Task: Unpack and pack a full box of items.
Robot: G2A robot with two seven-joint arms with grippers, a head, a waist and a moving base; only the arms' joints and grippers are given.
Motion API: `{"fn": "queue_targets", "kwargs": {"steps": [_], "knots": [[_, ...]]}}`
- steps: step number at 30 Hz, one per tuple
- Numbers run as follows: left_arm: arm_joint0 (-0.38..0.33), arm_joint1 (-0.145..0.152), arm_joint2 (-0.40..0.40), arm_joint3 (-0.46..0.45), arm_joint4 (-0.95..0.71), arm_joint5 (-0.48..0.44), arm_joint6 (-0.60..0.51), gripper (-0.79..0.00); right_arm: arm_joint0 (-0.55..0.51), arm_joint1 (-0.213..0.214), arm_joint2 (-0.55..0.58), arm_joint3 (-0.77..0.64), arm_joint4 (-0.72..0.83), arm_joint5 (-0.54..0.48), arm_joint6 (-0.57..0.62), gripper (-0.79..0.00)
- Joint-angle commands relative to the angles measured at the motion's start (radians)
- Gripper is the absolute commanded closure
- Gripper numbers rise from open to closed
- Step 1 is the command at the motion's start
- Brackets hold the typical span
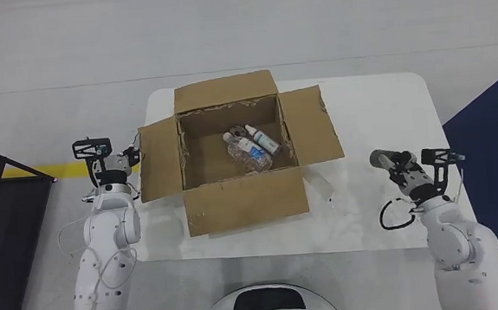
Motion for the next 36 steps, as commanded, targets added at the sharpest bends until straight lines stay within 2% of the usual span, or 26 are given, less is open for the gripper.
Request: {"fn": "queue_targets", "kwargs": {"steps": [1,7,14,25,26,27,28,34,36], "knots": [[0.0,0.0,0.0,0.0,0.0,0.0,0.0,-0.785,0.024,0.002,-0.002,0.018,-0.004,0.03,0.049,0.0],[0.0,0.0,0.0,0.0,0.0,0.0,0.0,-0.785,0.108,0.01,-0.032,0.061,-0.027,0.129,0.255,0.0],[0.0,0.0,0.0,0.0,0.0,0.0,0.0,-0.785,0.137,0.017,-0.042,0.061,-0.056,0.154,0.295,0.0],[0.0,0.0,0.0,0.0,0.0,0.0,0.0,-0.785,0.155,0.022,-0.071,0.015,-0.143,0.28,0.409,0.0],[0.0,0.0,0.0,0.0,0.0,0.0,0.0,-0.785,0.158,0.022,-0.077,0.014,-0.146,0.282,0.41,-0.092],[0.0,0.0,0.0,0.0,0.0,0.0,0.0,-0.785,0.161,0.022,-0.082,0.013,-0.146,0.284,0.412,-0.222],[0.0,0.0,0.0,0.0,0.0,0.0,0.0,-0.785,0.164,0.023,-0.087,0.011,-0.15,0.285,0.414,-0.283],[0.0,0.0,0.0,0.0,0.0,0.0,0.0,-0.785,0.201,0.025,-0.129,0.026,-0.172,0.287,0.451,-0.456],[0.0,0.0,0.0,0.0,0.0,0.0,0.0,-0.785,0.222,0.026,-0.142,0.042,-0.179,0.293,0.469,-0.456]]}}
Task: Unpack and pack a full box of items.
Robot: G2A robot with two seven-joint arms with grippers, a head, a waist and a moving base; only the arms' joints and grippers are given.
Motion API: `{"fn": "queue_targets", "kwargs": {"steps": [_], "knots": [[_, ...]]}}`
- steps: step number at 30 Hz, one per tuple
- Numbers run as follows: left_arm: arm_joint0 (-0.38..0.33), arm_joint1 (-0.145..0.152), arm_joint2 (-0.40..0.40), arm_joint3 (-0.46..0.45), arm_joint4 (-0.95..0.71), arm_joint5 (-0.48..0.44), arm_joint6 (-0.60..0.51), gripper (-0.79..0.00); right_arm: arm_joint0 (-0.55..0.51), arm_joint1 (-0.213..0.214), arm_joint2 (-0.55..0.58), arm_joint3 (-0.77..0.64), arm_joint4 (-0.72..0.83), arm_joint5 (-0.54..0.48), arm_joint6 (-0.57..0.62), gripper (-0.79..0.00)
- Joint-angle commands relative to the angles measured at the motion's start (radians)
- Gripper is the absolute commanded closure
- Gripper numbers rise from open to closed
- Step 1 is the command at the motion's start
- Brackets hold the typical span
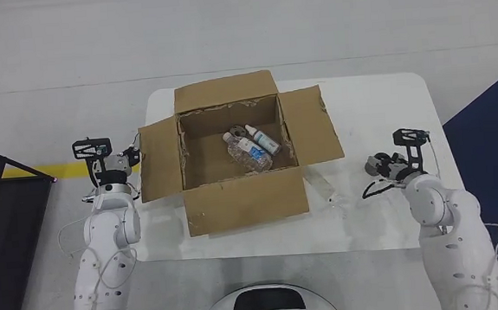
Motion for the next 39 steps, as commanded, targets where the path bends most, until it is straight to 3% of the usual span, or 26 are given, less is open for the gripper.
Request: {"fn": "queue_targets", "kwargs": {"steps": [1,4,5,6,9,13,16,20,23,28,33,39], "knots": [[0.0,0.0,0.0,0.0,0.0,0.0,0.0,-0.785,0.018,0.001,-0.01,0.013,-0.006,0.006,0.014,-0.456],[0.0,0.0,0.0,0.0,0.0,0.0,0.0,-0.785,0.033,0.002,-0.015,0.016,-0.011,0.012,0.021,-0.557],[0.0,0.0,0.0,0.0,0.0,0.0,0.0,-0.785,0.033,0.002,-0.012,0.009,-0.01,0.019,0.017,-0.742],[0.0,0.0,0.0,0.0,0.0,0.0,0.0,-0.785,0.027,0.002,-0.006,-0.002,-0.005,0.026,0.006,-0.785],[0.0,0.0,0.0,0.0,0.0,0.0,0.0,-0.785,-0.021,0.0,0.025,-0.074,0.011,0.076,-0.061,-0.785],[0.0,0.0,0.0,0.0,0.0,0.0,0.0,-0.785,-0.138,-0.013,0.031,-0.246,0.072,0.119,-0.256,-0.785],[0.0,0.0,0.0,0.0,0.0,0.0,0.0,-0.785,-0.201,-0.02,0.01,-0.349,0.077,0.074,-0.437,-0.785],[0.0,0.0,0.0,0.0,0.0,0.0,0.0,-0.785,-0.183,-0.02,-0.075,-0.419,0.024,-0.078,-0.61,-0.785],[0.0,0.0,0.0,0.0,0.0,0.0,0.0,-0.785,-0.085,-0.015,-0.141,-0.392,-0.007,-0.202,-0.622,-0.785],[0.0,0.0,0.0,0.0,0.0,0.0,0.0,-0.785,0.155,-0.019,-0.33,-0.283,-0.035,-0.318,-0.505,-0.785],[0.0,0.0,0.0,0.0,0.0,0.0,0.0,-0.785,0.398,-0.04,-0.53,-0.086,0.003,-0.359,-0.323,-0.785],[0.0,0.0,0.0,0.0,0.0,0.0,0.0,-0.785,0.608,-0.075,-0.706,0.189,0.144,-0.399,-0.148,-0.785]]}}
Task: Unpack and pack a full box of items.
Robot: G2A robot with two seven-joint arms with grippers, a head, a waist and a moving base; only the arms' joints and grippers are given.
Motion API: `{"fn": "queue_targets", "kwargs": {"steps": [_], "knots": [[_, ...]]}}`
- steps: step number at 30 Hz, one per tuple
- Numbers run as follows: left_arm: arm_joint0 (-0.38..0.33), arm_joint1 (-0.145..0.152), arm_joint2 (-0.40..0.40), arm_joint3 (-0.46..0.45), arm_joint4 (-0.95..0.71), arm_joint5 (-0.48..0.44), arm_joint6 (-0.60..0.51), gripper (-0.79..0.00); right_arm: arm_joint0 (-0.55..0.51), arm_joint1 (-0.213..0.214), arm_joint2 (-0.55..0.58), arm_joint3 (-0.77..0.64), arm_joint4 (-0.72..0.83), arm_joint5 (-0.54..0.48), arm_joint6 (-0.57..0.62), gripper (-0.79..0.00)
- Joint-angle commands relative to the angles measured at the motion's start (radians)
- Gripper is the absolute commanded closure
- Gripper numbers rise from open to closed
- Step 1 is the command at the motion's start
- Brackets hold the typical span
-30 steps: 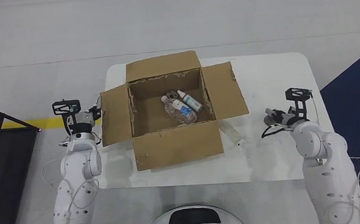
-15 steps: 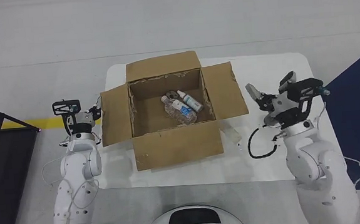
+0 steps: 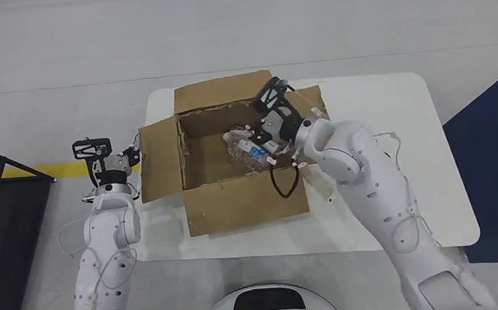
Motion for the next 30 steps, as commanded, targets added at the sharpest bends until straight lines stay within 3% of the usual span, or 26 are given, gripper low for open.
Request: {"fn": "queue_targets", "kwargs": {"steps": [1,14,19,21,28,30], "knots": [[0.0,0.0,0.0,0.0,0.0,0.0,0.0,-0.785,0.069,-0.013,-0.055,0.1,0.055,-0.02,0.048,-0.785],[0.0,0.0,0.0,0.0,0.0,0.0,0.0,-0.785,0.295,-0.098,-0.301,0.512,0.152,0.024,0.208,-0.785],[0.0,0.0,0.0,0.0,0.0,0.0,0.0,-0.785,0.339,-0.125,-0.348,0.623,0.164,0.018,0.197,-0.73],[0.0,0.0,0.0,0.0,0.0,0.0,0.0,-0.785,0.352,-0.134,-0.36,0.661,0.168,0.025,0.191,-0.665],[0.0,0.0,0.0,0.0,0.0,0.0,0.0,-0.785,0.381,-0.154,-0.377,0.75,0.188,0.016,0.168,-0.659],[0.0,0.0,0.0,0.0,0.0,0.0,0.0,-0.785,0.389,-0.158,-0.381,0.771,0.19,0.019,0.189,-0.619]]}}
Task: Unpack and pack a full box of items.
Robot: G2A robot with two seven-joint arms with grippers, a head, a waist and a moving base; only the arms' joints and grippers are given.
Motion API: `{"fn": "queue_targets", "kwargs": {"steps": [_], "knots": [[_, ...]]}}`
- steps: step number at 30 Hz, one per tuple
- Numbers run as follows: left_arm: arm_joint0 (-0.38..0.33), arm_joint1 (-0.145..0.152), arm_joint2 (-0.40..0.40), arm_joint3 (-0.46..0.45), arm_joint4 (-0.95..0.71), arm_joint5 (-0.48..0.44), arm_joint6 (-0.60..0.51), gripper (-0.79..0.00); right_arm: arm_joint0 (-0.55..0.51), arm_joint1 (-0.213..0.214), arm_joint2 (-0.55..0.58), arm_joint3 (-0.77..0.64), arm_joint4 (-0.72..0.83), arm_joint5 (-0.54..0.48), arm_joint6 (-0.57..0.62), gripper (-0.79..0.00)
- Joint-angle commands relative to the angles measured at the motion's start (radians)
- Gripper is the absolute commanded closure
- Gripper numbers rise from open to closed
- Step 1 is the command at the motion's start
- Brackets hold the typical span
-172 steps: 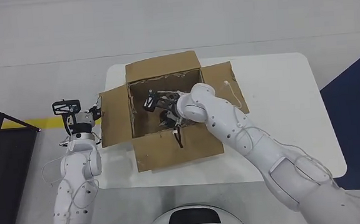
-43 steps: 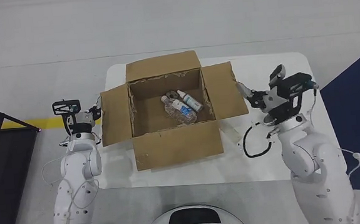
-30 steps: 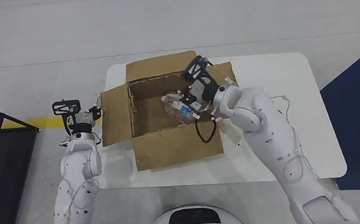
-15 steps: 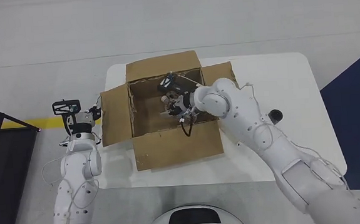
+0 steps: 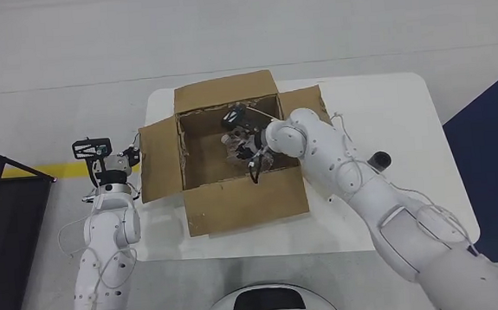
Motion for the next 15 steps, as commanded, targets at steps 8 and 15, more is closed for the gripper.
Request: {"fn": "queue_targets", "kwargs": {"steps": [8,15], "knots": [[0.0,0.0,0.0,0.0,0.0,0.0,0.0,-0.785,0.028,-0.021,-0.029,0.05,0.014,-0.016,0.077,-0.536],[0.0,0.0,0.0,0.0,0.0,0.0,0.0,-0.785,0.045,-0.044,-0.059,0.081,0.014,-0.019,0.084,-0.603]]}}
